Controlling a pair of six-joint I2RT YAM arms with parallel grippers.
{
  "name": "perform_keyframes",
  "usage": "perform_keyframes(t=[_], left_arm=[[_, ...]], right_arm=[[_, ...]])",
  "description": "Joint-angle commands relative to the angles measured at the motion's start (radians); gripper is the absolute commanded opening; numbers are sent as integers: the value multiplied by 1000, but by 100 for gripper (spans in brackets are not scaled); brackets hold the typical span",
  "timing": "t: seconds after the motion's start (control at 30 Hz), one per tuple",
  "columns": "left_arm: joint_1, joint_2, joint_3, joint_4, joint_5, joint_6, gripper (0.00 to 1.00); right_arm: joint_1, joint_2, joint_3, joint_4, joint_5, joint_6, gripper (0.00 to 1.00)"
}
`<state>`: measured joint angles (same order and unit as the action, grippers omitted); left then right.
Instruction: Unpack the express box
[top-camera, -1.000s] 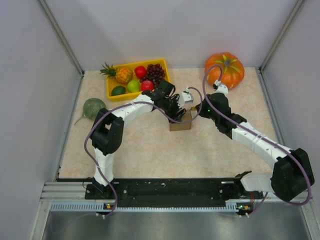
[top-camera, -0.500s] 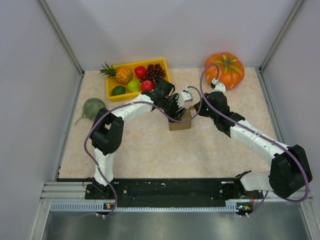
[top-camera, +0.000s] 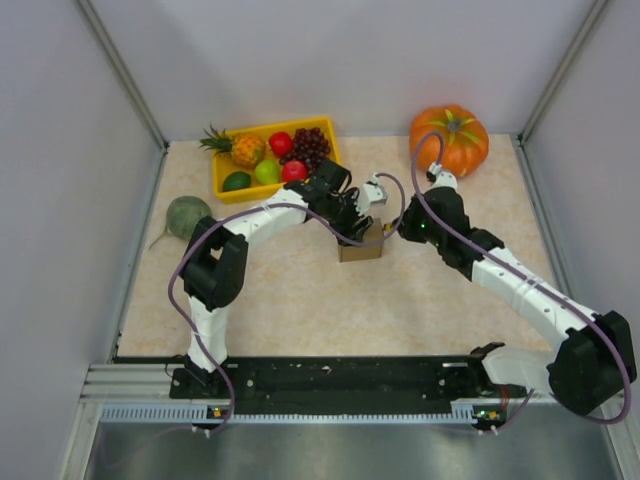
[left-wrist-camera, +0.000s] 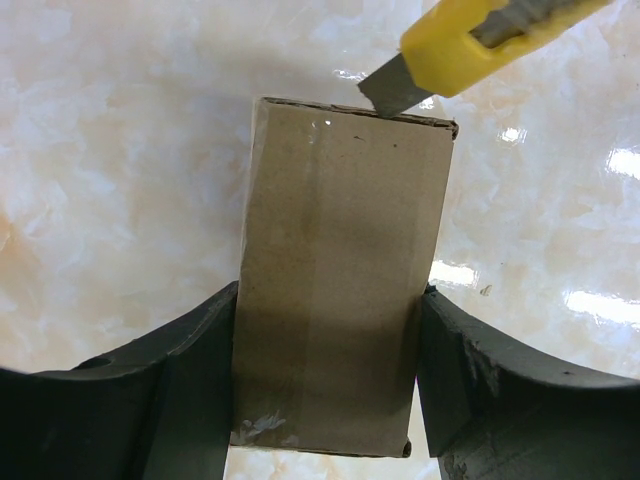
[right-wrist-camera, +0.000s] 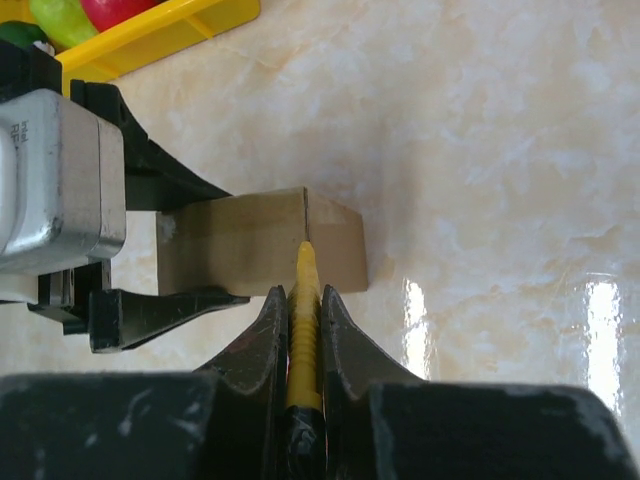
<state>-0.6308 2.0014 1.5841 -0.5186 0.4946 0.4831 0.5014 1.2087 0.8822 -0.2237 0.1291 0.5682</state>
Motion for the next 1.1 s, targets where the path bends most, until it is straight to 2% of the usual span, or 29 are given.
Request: perform_keyframes(t=[0.0,0.1,0.2,0.23,0.33,0.37,0.53,0.67,0.73,0.8,0.83,0.9,1.07], left_arm=[[17,54,-15,-23,-122,-1,36],[16,43,-13,-29,-94,14,38],[13,20,2,-29,-70,11,53],[13,2,8,-29,-64,9,66],[8,-35,34,-18,-57,-6,80],[8,-45,42,-17,-59,-17,99],[3,-145,53,38,-54,-61,99],[3,-259,-36,152,-86,-156,99],[3,-351,-88,248,-165,-190,99],[3,-464,-197,343,-256,-213,99],[3,-498,-229,414,-293,-228,99],[3,-577,-295,449,-397,-247,99],[5,-665,-375,468,-565,-337,99]], right_arm=[[14,-35,21,-132,-68,2,0],[15,-50,35,-132,-23,5,0],[14,-86,61,-141,61,21,0],[12,-96,69,-144,82,25,0],[9,-132,90,-166,155,42,0],[6,-135,92,-172,185,47,0],[-44,-166,55,-210,218,87,0],[-101,-166,-34,-168,181,89,2],[-127,-167,-77,-52,89,-3,4],[-165,-169,-133,-7,73,-13,6],[-185,-164,-155,27,19,-16,6],[-233,-147,-173,53,-16,-8,6],[-264,-115,-255,184,-74,-8,16]])
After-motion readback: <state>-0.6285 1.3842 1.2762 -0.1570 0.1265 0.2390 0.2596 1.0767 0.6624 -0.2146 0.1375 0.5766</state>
